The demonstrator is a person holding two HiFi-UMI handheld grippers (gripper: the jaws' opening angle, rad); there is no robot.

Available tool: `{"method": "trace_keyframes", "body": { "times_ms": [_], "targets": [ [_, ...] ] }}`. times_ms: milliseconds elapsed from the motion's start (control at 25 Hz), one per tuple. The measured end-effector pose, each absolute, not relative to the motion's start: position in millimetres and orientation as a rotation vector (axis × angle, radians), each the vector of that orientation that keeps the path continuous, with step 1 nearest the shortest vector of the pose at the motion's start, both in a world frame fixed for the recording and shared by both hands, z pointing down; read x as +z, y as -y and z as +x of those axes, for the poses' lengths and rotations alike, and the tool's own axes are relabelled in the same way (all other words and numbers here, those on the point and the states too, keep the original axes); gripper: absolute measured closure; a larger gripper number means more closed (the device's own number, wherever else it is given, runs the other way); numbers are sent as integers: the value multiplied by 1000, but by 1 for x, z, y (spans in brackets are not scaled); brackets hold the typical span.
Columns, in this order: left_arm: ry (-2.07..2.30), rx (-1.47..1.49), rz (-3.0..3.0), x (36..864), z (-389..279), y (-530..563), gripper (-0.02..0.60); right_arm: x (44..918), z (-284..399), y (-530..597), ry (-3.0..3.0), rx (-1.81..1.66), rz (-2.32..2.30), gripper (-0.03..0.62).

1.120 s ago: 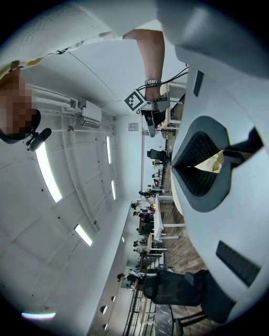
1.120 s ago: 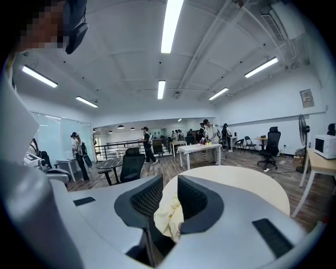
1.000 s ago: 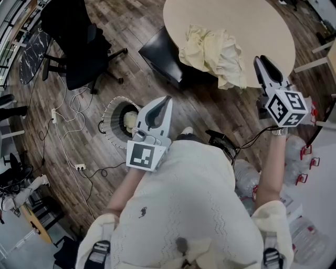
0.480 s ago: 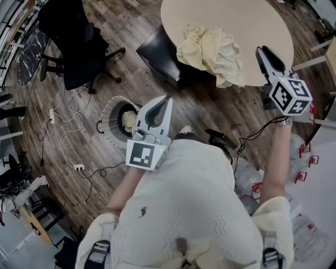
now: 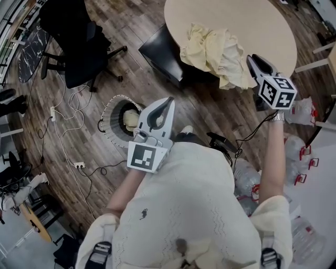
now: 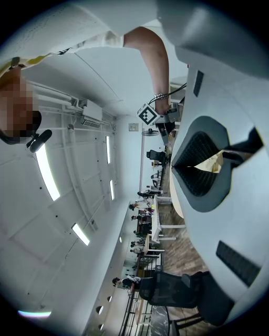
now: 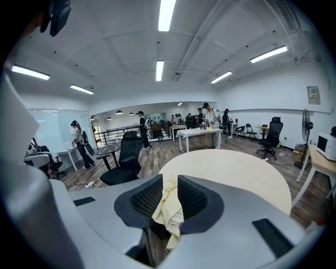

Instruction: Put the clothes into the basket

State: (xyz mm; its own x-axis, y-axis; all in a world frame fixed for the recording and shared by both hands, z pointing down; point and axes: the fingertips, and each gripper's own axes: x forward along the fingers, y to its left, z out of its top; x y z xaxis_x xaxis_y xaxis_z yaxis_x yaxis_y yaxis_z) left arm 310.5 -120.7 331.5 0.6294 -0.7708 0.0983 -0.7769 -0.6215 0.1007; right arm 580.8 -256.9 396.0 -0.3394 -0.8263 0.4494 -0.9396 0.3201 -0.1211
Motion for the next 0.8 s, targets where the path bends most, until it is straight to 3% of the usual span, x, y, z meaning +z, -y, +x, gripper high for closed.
{"method": "trace_keyframes", "body": {
  "times_ms": [800],
  "targets": [
    [1179,114,2709,350,288,204,561,503,536,325,2140,722,1497,461]
  ]
}}
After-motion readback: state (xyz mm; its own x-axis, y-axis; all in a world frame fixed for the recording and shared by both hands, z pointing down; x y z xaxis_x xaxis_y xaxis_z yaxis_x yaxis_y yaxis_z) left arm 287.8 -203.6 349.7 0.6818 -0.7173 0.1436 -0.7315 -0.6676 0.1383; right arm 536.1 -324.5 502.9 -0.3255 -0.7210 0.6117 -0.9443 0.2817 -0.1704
